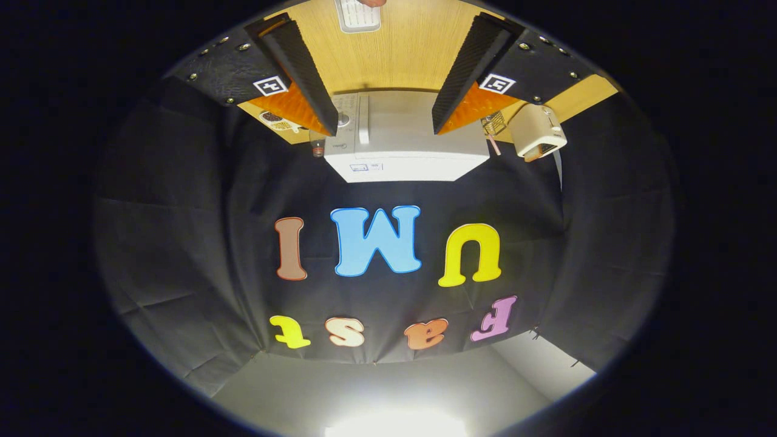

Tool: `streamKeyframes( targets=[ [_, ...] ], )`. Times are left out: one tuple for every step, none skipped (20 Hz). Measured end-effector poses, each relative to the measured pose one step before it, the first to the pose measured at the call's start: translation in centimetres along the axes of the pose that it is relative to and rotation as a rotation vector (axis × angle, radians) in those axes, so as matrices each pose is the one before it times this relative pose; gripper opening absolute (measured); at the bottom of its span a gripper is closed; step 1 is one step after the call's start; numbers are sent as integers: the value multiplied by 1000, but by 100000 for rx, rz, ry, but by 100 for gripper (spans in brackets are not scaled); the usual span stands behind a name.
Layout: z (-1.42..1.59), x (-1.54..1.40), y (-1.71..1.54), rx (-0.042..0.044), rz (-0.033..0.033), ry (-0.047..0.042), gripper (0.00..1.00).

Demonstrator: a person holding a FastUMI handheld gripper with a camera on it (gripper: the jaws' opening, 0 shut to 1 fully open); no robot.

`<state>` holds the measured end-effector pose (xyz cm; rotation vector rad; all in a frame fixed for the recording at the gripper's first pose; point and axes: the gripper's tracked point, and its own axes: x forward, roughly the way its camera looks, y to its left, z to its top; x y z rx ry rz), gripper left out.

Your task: Open the microwave, put the food inside, and close the microwave door.

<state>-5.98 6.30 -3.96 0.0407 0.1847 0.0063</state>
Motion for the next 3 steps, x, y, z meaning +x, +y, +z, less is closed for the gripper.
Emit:
streamKeyframes(
  targets=[
    [44, -277, 10, 273, -283, -265, 99],
    [-32, -197, -72, -224, -361, -434, 99],
    [33, -141, -101, -519, -328, -157, 99]
  ],
)
